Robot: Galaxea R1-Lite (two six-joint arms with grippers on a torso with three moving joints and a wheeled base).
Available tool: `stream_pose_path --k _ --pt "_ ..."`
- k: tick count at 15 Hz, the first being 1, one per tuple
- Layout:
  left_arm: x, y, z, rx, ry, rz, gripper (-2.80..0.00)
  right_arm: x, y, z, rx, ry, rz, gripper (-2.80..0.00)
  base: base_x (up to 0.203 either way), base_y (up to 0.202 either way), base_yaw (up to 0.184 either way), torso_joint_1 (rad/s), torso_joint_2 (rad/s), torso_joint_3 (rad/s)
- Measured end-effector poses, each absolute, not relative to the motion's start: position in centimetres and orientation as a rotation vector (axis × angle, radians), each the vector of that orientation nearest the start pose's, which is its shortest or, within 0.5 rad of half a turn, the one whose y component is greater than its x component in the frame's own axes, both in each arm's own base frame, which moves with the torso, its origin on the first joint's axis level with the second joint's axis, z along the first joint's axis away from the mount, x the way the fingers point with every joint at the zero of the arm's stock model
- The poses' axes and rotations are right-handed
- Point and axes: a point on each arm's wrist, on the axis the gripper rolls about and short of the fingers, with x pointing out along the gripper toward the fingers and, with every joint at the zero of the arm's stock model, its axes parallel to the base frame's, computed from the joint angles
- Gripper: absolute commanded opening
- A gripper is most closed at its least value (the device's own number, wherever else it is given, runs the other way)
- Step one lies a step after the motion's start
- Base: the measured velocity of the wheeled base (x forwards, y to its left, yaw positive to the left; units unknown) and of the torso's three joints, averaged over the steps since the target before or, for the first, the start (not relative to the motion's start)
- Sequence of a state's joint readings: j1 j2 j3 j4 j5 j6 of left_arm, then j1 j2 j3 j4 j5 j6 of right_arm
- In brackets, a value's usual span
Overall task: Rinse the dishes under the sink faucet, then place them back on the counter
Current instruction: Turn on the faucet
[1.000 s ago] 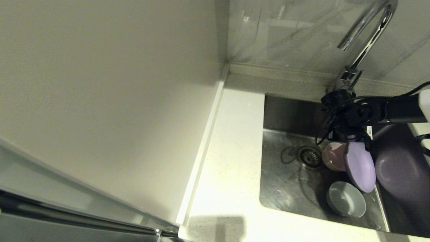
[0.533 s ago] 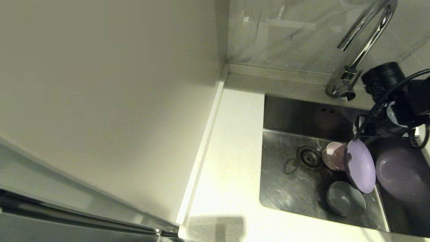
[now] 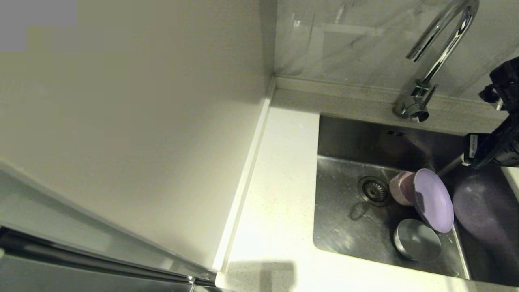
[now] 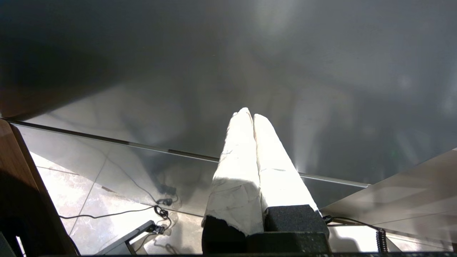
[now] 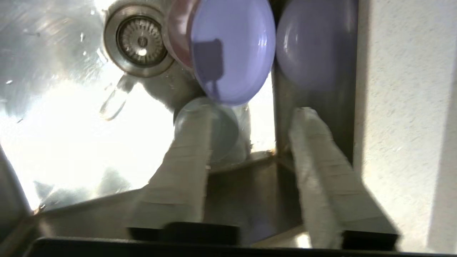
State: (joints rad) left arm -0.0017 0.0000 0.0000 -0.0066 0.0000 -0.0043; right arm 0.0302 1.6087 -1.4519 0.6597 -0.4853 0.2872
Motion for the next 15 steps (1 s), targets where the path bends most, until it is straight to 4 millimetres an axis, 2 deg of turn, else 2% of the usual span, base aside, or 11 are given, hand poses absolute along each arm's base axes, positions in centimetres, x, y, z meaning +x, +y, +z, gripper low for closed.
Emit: stream_pose_path --k 2,4,6,8,11,13,15 --pt "-2.3 0.0 7.6 -0.004 -0.007 -0.002 -2.8 26.2 -1.1 27.2 0.132 0.786 -0.499 -2.8 0.0 0.0 0.0 0.0 0.0 0.0" --pt "-2.3 0.0 7.6 -0.004 -0.007 -0.002 -2.8 26.2 -1.7 27.4 0.295 0.848 -0.481 -2.8 0.0 0.0 0.0 0.0 0.0 0.0" --pt "-2.3 0.0 7.6 -0.004 -0.007 -0.002 -2.8 27.1 -2.4 27.1 0.48 0.891 -0.464 -2.8 0.0 0.0 0.0 0.0 0.0 0.0" --pt "-2.3 0.0 7.6 -0.004 -0.006 -0.002 -2.8 29.0 -2.7 26.9 0.663 0.89 -0.429 -2.8 0.0 0.0 0.0 0.0 0.0 0.0" --pt "-2.3 0.0 7.6 -0.004 -0.006 -0.002 -2.8 32.3 -3.9 27.8 0.915 0.778 -0.289 -2.8 0.0 0.0 0.0 0.0 0.0 0.0" --pt "-2.3 0.0 7.6 -0.004 -0.007 -0.002 -2.8 33.6 -6.1 28.5 1.03 0.664 -0.232 -2.8 0.0 0.0 0.0 0.0 0.0 0.0" --pt "-2.3 0.0 7.6 -0.004 -0.006 -0.002 -2.8 33.7 -8.8 29.5 1.051 0.543 -0.244 -2.8 0.0 0.0 0.0 0.0 0.0 0.0"
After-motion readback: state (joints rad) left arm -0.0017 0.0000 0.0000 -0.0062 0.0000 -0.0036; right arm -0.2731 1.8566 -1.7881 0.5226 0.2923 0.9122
